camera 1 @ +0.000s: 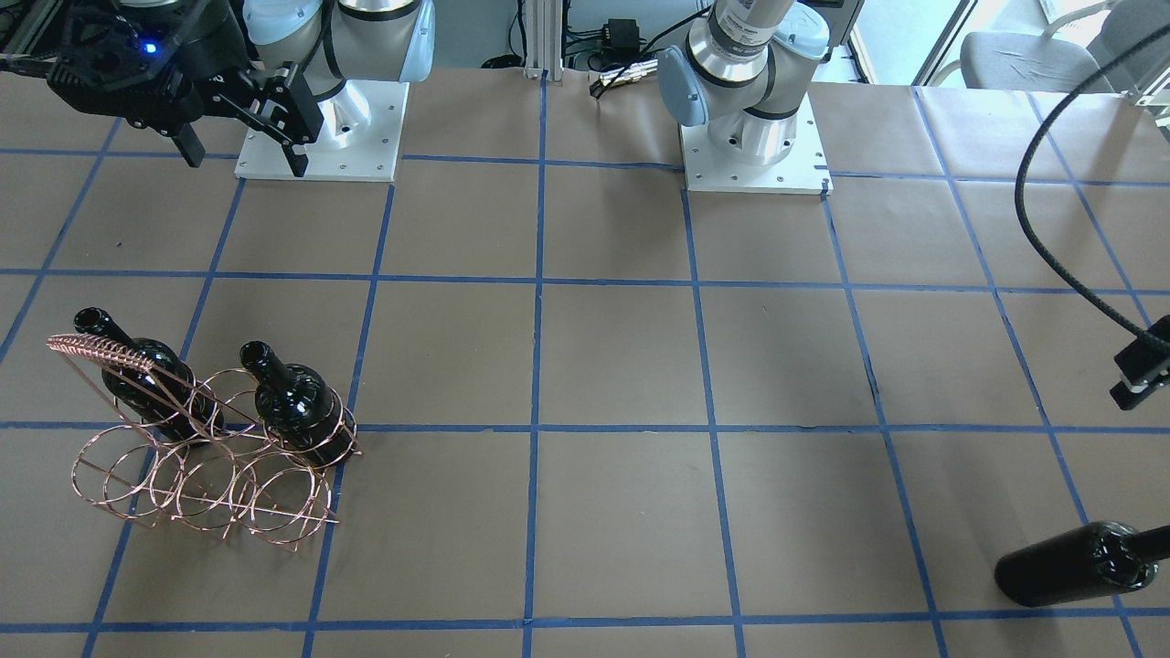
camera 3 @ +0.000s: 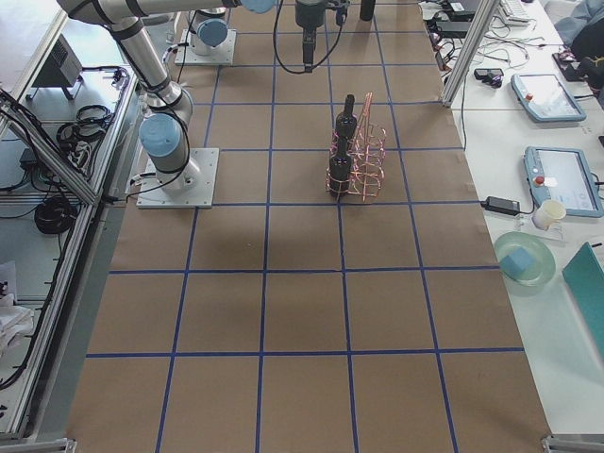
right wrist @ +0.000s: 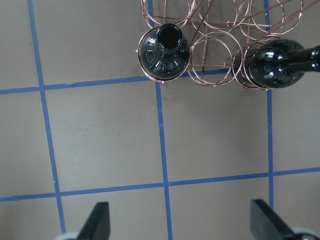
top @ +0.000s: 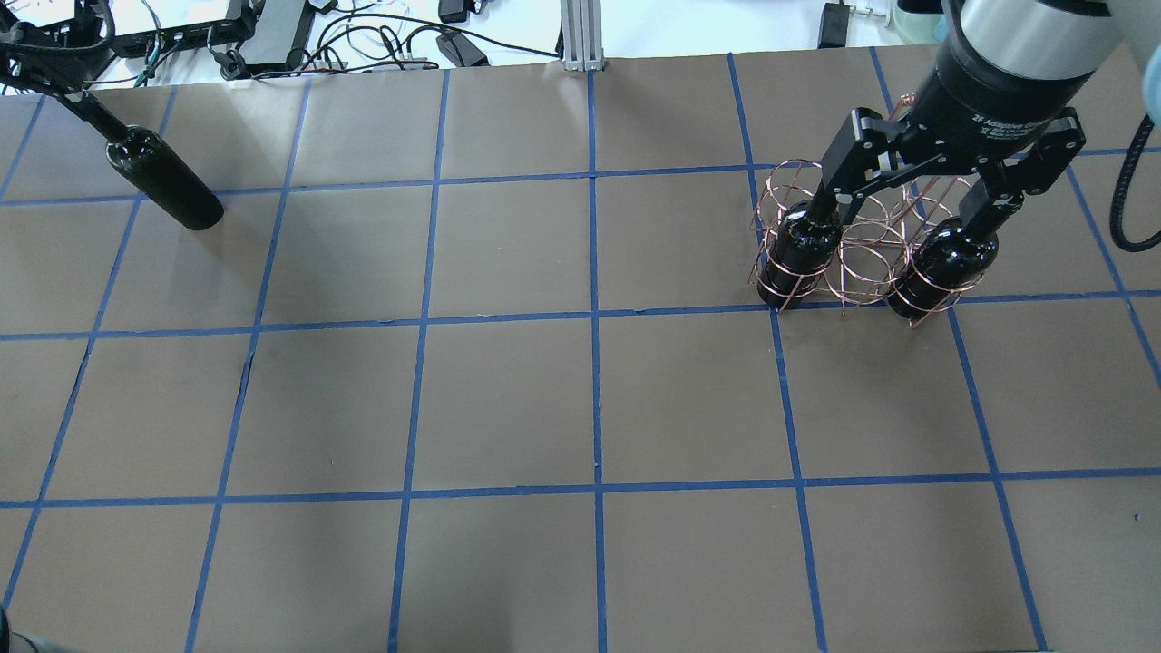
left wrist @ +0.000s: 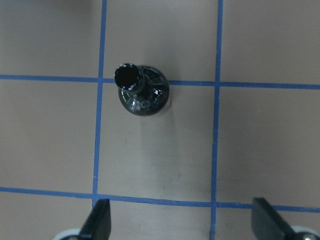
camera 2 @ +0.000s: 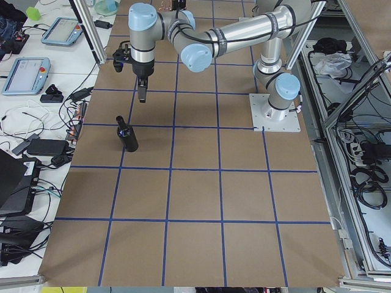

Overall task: Place wine into wine basket
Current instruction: 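Close the left gripper on the bottle neck and lift it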

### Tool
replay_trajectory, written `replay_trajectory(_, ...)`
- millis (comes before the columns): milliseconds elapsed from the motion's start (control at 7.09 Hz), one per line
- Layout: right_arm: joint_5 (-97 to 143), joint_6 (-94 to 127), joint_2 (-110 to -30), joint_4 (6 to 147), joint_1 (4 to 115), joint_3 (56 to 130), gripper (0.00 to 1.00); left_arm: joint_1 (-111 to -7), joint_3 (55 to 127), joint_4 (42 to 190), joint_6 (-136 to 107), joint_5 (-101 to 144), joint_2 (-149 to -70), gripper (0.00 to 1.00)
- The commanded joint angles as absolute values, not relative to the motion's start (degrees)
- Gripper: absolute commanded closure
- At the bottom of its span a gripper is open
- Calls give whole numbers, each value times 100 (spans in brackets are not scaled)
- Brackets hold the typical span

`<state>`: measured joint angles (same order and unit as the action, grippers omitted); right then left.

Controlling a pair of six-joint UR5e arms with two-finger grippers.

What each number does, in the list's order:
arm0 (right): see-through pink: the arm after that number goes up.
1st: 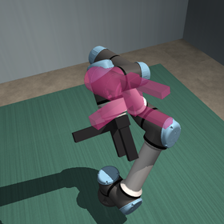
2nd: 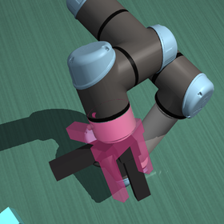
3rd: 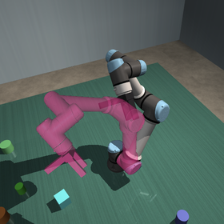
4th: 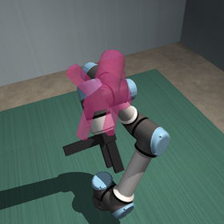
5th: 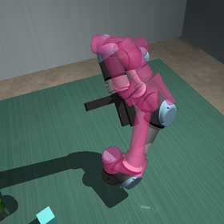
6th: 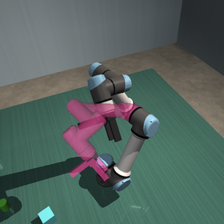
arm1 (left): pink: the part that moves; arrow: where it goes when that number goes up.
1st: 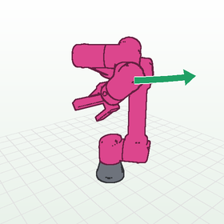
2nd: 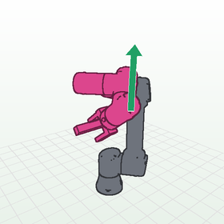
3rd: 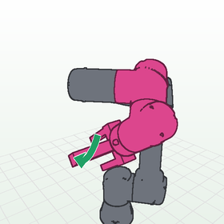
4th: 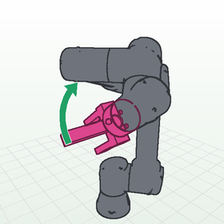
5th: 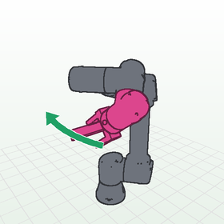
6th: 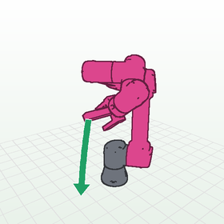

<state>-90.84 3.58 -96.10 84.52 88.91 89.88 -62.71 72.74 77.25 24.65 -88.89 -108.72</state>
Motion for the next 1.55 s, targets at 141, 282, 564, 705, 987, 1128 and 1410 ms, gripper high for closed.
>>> replay_trajectory(141, -9088, 317, -9598, 8411, 8895, 9000, 0, -6231, 6847, 7007, 2549, -8675, -11828, 0)
replay_trajectory(282, -9097, 351, -9606, 8411, 8895, 9000, 0, -6231, 6821, 6840, 2592, -8675, -12004, 0)
replay_trajectory(564, -9097, 325, -9580, 8498, 8895, 9000, 0, -6231, 6707, 6759, 2593, -8482, -12207, 0)
replay_trajectory(705, -9088, 334, -9571, 8516, 8895, 9000, 0, -6231, 6706, 6750, 2593, -8464, -12269, 0)
replay_trajectory(987, -9088, 334, -9580, 8508, 8903, 9000, 0, -6223, 6706, 6750, 2602, -8455, -12287, 24)
replay_trajectory(1128, -9088, 317, -9589, 8499, 8903, 9000, 0, -6205, 6706, 6750, 2593, -8455, -12287, 24)
replay_trajectory(1410, -9088, 316, -9571, 8499, 8903, 9000, 0, -6179, 6706, 6759, 2610, -8429, -12270, 25)
